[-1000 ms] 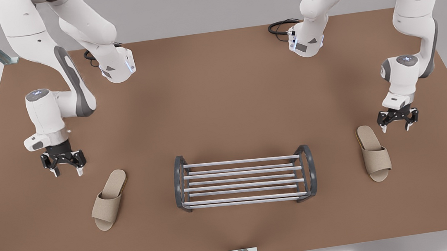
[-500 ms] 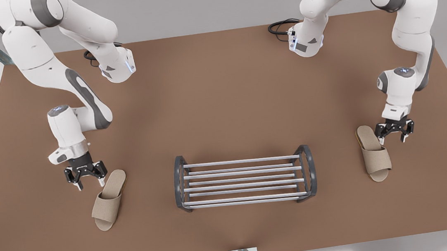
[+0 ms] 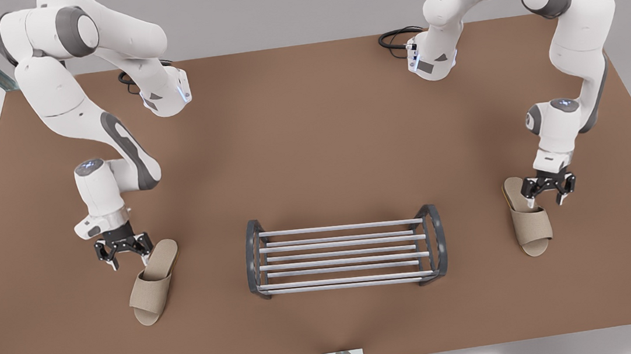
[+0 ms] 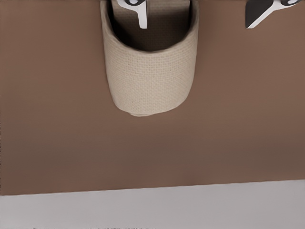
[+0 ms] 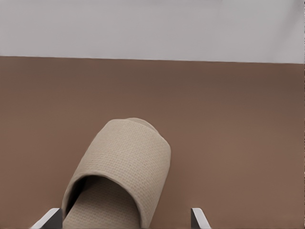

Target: Place the right shoe on the shoe rack with the right arm, and place the left shoe on the shoe rack with the left arm

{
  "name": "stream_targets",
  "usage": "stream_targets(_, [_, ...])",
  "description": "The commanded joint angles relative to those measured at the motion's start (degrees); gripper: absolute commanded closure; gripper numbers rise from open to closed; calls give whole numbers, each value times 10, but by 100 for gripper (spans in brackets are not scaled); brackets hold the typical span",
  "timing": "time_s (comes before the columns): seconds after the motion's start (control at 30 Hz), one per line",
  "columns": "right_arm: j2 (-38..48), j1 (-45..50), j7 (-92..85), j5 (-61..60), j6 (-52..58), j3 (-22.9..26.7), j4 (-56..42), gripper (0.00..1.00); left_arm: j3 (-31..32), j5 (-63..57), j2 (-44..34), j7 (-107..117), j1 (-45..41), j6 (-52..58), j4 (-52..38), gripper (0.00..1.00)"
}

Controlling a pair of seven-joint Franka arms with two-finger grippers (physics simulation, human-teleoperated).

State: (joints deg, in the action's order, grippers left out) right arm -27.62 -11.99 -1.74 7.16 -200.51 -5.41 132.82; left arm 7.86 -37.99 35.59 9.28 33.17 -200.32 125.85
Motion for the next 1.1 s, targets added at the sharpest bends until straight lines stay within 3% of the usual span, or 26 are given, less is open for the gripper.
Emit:
stream_targets(0.0, [-13,0,-9,0,-1,2,-13,0,1,4,4,14,-1,0,-3,1])
stream_targets(0.63, [-48,4,-12,1,-1,25,-41,0,6,-1,47,14,-3,0,-44,1])
stream_targets(0.7, [-53,37,-12,-41,-1,27,-49,0,6,-1,51,14,-3,0,-48,2])
stream_targets(1.0, [-76,55,-12,-48,-2,56,-73,0,7,3,48,13,-3,0,-56,59])
stream_targets(1.07, [-77,55,-12,-48,-2,56,-73,0,7,4,48,14,-2,0,-56,63])
